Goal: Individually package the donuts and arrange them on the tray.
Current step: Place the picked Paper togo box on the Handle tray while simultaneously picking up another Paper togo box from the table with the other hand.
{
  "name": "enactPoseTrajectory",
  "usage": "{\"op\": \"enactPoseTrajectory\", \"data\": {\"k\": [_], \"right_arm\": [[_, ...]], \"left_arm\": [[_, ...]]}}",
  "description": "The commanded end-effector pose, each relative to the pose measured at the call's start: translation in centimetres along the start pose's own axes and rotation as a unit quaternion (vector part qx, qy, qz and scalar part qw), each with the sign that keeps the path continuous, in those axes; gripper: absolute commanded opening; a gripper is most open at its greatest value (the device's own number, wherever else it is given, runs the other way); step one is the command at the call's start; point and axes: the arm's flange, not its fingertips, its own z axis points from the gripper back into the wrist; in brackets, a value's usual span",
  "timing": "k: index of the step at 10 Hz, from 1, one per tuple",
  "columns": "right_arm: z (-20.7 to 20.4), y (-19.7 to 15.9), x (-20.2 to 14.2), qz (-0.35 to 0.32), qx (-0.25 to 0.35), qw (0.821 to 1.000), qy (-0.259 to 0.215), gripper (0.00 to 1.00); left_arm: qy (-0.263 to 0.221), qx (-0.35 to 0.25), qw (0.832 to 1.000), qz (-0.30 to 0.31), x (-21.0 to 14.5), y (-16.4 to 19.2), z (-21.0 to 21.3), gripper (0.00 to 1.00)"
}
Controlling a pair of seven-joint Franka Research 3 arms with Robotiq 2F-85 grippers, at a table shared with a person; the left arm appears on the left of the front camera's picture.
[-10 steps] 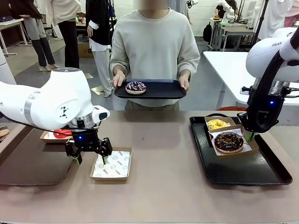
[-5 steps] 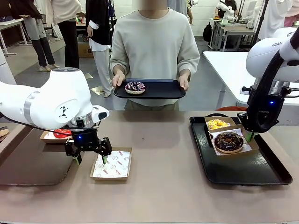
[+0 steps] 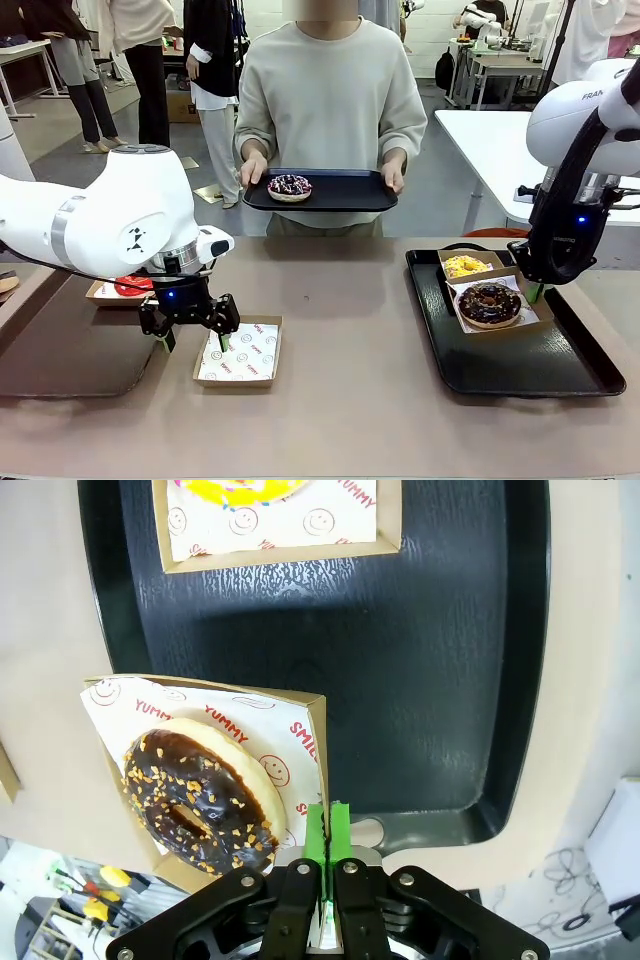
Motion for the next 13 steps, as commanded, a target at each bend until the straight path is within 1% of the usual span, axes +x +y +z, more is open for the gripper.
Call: {"op": "enactPoseTrajectory", "data": {"k": [1, 3, 5, 9, 13], "right_arm": [[-0.7, 0.2, -0.3, -0.009, -0.009, 1.0, -0.003, 0.01], [-1.9, 0.1, -1.2, -0.026, -0.033, 0.999, -0.012, 0.01], [-2.7, 0.3, -2.1, -0.032, -0.036, 0.998, -0.03, 0.01], [-5.6, 0.5, -2.2, -0.019, -0.03, 0.999, -0.028, 0.01], [-6.5, 0.6, -1.9, -0.012, -0.025, 0.999, -0.025, 0.01]], "left_arm": [[-0.006, -0.001, 1.0, 0.001, 0.1, 0.1, 0.6, 1.0], [-0.003, 0.0, 1.0, -0.014, 0.3, -0.5, 0.7, 1.0], [0.001, -0.002, 1.0, -0.014, 0.9, -0.9, 0.5, 1.0], [0.008, 0.004, 1.0, -0.007, 1.5, -1.6, 0.0, 1.0], [0.01, 0.005, 1.0, -0.001, 1.6, -1.7, 0.0, 1.0]]}}
